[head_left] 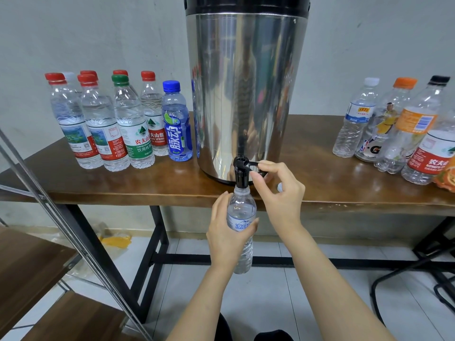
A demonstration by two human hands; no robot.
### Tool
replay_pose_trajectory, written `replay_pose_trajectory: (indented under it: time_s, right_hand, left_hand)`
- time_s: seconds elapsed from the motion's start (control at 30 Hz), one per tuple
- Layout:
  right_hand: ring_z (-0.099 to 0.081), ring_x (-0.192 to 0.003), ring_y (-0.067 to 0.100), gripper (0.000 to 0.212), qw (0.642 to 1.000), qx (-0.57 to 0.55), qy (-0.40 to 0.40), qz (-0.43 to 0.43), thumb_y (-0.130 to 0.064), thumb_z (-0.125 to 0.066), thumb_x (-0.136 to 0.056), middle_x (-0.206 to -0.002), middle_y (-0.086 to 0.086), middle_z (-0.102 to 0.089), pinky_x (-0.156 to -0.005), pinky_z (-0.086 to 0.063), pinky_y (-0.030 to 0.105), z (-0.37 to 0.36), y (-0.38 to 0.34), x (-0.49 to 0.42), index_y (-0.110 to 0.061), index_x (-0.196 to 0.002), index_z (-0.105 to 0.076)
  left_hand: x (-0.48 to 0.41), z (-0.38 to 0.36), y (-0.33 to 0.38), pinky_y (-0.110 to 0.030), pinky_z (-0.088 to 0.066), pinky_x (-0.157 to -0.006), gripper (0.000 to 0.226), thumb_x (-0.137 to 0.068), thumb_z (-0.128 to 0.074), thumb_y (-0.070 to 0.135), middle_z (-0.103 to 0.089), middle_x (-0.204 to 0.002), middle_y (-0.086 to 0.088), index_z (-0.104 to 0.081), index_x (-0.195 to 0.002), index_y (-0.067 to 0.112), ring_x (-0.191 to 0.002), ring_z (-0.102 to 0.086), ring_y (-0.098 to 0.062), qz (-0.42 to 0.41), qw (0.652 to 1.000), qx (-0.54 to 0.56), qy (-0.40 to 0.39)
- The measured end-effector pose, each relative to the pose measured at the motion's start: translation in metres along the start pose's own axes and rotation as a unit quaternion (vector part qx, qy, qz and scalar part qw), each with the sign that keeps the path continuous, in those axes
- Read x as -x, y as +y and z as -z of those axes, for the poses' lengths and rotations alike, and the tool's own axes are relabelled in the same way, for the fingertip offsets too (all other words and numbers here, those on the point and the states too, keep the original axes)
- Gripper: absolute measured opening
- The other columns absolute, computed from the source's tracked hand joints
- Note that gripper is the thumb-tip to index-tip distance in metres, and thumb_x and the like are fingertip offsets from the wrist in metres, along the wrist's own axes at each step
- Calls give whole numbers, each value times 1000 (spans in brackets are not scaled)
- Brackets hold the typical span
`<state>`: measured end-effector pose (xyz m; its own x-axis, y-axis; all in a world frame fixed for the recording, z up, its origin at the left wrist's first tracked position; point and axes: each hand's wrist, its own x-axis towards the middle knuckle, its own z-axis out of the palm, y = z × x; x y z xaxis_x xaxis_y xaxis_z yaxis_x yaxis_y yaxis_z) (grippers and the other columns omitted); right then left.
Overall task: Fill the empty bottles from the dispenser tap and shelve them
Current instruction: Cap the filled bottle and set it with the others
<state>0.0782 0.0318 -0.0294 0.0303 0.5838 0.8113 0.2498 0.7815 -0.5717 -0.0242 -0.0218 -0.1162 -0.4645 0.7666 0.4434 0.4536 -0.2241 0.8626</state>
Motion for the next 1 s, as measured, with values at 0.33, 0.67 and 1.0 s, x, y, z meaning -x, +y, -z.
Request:
replay_pose_trajectory:
  time_s: [0.33,0.67,1.0]
  right_hand:
    - [-62,-70,18,20,1000,-14,0,-1,-34,-69,-85,-99,-14,-66,-76,-47,17,0,1,0,-17,-96,-68]
    - [-62,-70,18,20,1000,-20,-1,-2,-33,-69,-85,-100,-11,-67,-77,-48,18,0,1,0,-17,-96,-68]
    - [-62,-73,14,23,1000,-15,-22,-14,-37,-67,-86,-104,-13,-66,-79,-46,13,2,-1,1,-18,-99,-68]
  left_hand:
    - [0,-1,-1,4,-30,-89,79,-68,-90,27,-42,-134,30,-45,-132,38,-118,-38,25,2,1000,2,1]
    - [0,-1,-1,4,-29,-92,81,-68,-89,29,-41,-136,28,-44,-133,40,-120,-38,24,4,1000,4,0]
    - [0,0,1,4,-30,-91,81,-69,-89,30,-41,-136,30,-39,-130,46,-119,-38,24,5,1000,2,-2]
